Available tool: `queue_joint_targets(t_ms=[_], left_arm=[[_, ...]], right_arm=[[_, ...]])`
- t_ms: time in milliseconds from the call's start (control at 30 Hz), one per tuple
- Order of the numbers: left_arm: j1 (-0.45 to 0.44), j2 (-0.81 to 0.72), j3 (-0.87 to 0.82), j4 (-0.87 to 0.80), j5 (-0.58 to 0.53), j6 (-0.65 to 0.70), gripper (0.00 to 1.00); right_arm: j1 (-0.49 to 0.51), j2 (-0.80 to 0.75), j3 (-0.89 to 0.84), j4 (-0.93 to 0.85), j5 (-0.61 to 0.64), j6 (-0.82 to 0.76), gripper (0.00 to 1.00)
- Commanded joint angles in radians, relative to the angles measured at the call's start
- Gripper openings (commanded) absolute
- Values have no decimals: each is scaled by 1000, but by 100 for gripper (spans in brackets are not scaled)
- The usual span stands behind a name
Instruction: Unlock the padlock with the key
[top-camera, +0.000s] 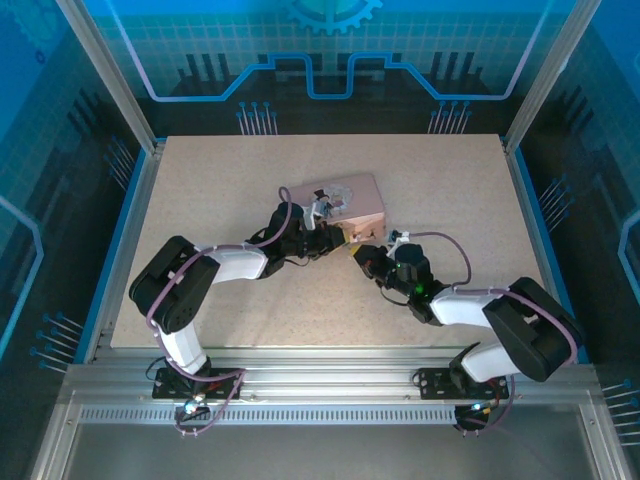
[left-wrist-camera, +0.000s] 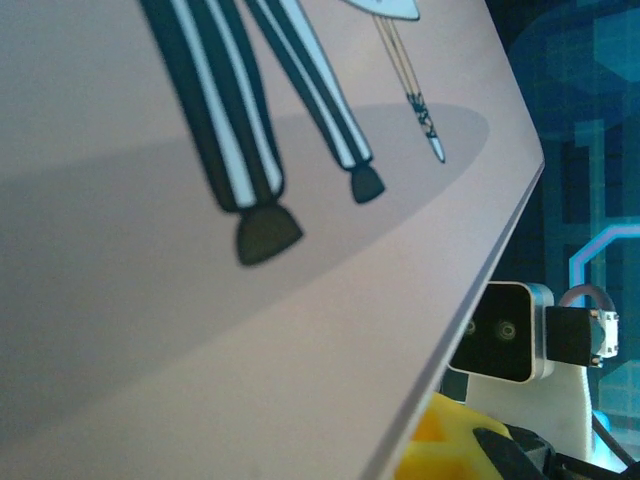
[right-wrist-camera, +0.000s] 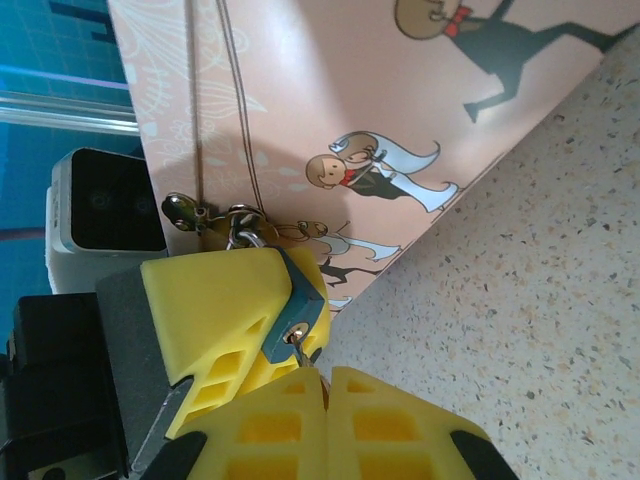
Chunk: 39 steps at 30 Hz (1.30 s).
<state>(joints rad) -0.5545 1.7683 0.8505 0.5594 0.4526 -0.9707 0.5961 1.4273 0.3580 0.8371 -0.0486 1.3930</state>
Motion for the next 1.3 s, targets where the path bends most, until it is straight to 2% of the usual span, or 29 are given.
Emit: queue_joint_targets(t_ms=[0,267,533,633,1067,1133,1200,1267], left_arm=[[-4,7,2,67,72,-40,0],[-3,6,0,90,81,-47,0],[-4,7,-2,109,85,-56,0],[-5,5,-3,111,89,-56,0],[-12,-5,-18,129,127,-59,0],[-14,-9,-17,128,134,-55,0],[-20,-7,-12,123,142,-52,0],[-28,-3,-8,117,150,-51,0]], right_arm=[[23,35,27,91,28,38,0],[29,81,17,171,39,158,0],[39,157,-12,265,74,377,0],[38,190,-15,299,81,415,0],[-9,366,43,491,-16,448,0],[-19,354,71,440,-56,400,0],[-19,328,91,353,-60,355,0],[-19,317,96,340,-44,327,0]])
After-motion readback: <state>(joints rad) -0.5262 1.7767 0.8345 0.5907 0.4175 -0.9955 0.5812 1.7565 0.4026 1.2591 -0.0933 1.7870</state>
